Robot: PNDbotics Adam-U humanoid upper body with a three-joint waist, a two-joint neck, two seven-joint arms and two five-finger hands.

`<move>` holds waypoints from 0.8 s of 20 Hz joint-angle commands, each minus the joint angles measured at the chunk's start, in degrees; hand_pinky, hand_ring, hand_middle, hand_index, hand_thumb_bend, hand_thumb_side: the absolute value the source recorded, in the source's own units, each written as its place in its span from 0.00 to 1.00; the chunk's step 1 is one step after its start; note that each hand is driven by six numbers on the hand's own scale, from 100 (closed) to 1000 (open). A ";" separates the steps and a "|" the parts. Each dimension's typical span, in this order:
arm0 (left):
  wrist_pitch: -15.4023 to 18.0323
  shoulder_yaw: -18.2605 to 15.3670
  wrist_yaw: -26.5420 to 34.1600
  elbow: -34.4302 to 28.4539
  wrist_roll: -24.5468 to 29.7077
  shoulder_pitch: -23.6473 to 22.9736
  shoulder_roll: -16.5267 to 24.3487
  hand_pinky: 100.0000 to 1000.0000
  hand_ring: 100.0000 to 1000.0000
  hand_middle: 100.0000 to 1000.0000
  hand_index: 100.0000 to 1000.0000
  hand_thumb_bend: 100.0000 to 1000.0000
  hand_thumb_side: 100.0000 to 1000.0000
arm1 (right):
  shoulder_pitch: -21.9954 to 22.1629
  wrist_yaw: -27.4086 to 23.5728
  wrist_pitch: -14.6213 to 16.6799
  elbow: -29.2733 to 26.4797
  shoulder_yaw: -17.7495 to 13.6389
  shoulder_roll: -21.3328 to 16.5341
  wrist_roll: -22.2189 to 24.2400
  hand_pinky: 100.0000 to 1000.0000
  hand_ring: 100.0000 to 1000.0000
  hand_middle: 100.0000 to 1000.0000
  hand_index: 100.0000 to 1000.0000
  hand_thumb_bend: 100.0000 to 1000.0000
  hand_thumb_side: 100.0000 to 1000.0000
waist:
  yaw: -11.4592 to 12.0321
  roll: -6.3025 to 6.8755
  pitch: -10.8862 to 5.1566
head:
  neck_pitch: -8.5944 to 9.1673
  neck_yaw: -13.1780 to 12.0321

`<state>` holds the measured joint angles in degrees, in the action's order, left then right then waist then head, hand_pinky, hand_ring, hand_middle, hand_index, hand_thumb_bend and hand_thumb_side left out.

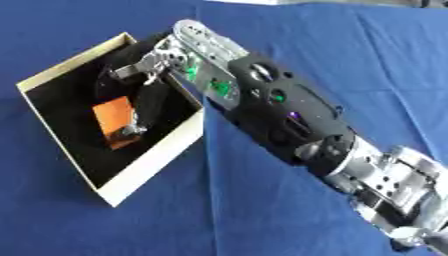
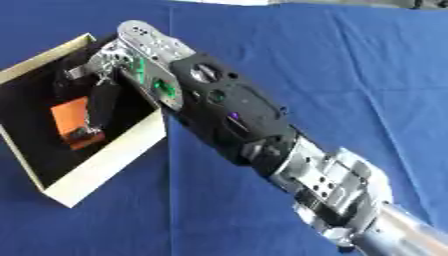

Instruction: Pick up objects on the table and place them in the box.

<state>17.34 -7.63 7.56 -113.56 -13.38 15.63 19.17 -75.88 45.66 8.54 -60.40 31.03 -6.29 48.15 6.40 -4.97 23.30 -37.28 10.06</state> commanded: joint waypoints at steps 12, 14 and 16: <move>-0.27 -0.25 0.08 -1.04 0.29 -0.05 0.35 0.41 0.41 0.45 0.64 0.00 0.65 | -2.43 -6.83 -0.24 -11.65 -1.92 -3.04 -0.09 0.84 0.89 0.79 0.90 0.16 0.54 | -0.80 0.96 -2.20 | -0.21 -0.20; -0.25 -0.33 0.05 -1.04 0.20 -0.15 0.37 0.41 0.41 0.45 0.64 0.00 0.65 | -2.52 -8.66 -0.40 -14.63 -2.86 -4.30 -0.55 0.84 0.89 0.78 0.90 0.13 0.54 | -1.03 1.13 -2.41 | -0.30 -0.40; -0.18 -0.38 0.06 -1.04 0.08 -0.25 0.41 0.41 0.41 0.45 0.64 0.00 0.65 | -2.48 -10.53 -1.12 -17.66 -3.59 -5.86 -0.73 0.84 0.88 0.78 0.90 0.11 0.55 | -1.31 1.30 -2.60 | -0.29 -0.67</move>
<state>17.13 -7.63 7.56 -113.56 -13.22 15.14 19.15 -77.09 36.55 7.80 -75.31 28.58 -10.35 47.73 5.04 -4.27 22.15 -37.31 9.62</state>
